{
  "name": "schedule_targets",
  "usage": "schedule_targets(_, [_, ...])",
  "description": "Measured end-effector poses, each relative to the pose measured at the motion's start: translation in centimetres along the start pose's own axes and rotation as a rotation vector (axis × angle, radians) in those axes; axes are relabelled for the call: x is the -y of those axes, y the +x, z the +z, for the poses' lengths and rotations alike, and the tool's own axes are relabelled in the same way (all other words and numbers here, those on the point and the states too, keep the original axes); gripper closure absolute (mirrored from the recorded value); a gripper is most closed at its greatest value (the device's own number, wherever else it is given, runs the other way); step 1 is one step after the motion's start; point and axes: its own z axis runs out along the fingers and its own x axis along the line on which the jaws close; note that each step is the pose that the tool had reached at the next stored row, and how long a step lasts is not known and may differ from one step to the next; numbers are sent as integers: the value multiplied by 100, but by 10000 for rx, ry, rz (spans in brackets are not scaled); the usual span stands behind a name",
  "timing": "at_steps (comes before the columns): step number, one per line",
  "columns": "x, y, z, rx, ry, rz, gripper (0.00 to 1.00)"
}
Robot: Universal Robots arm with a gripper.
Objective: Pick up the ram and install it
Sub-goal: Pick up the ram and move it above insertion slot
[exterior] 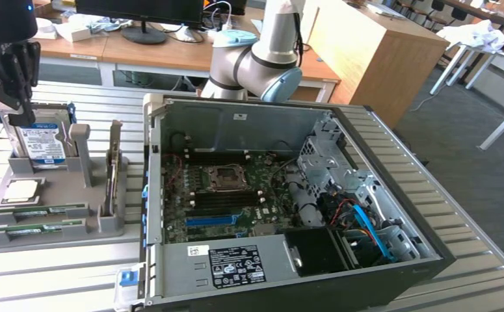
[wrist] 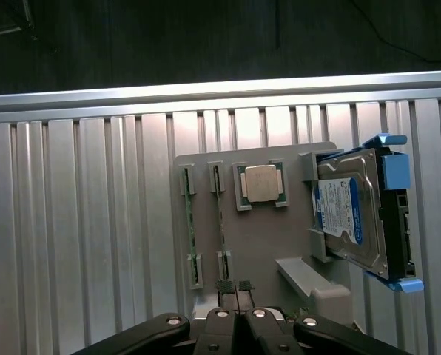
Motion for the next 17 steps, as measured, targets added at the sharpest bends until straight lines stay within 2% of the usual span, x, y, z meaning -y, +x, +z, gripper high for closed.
schedule_targets(7, [0, 0, 1, 1, 2, 0, 89])
schedule_targets(8, [0, 0, 1, 1, 2, 0, 83])
schedule_targets(9, [0, 0, 1, 1, 2, 0, 83])
schedule_targets(10, [0, 0, 1, 2, 2, 0, 74])
schedule_targets(11, [0, 0, 1, 1, 1, 0, 74])
schedule_targets(12, [0, 0, 1, 1, 1, 0, 67])
schedule_targets(17, [0, 0, 4, 3, 5, 0, 67])
